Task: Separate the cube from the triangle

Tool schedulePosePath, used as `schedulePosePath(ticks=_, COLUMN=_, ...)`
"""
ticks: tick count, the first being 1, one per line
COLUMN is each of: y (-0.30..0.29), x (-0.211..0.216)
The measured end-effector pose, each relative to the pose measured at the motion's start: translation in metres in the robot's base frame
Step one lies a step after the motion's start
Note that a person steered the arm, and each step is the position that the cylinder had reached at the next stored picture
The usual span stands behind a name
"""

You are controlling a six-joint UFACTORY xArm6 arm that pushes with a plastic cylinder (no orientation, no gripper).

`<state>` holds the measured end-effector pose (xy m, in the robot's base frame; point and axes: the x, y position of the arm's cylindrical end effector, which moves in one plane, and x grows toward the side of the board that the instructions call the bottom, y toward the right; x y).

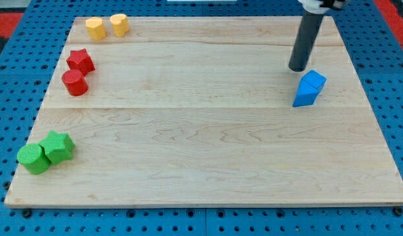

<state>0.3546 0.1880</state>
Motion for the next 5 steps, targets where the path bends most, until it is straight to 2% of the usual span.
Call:
schedulePosePath(ticks=2, y=0.016, x=0.034)
schedulePosePath(ticks=5, y=0.016, x=0.043)
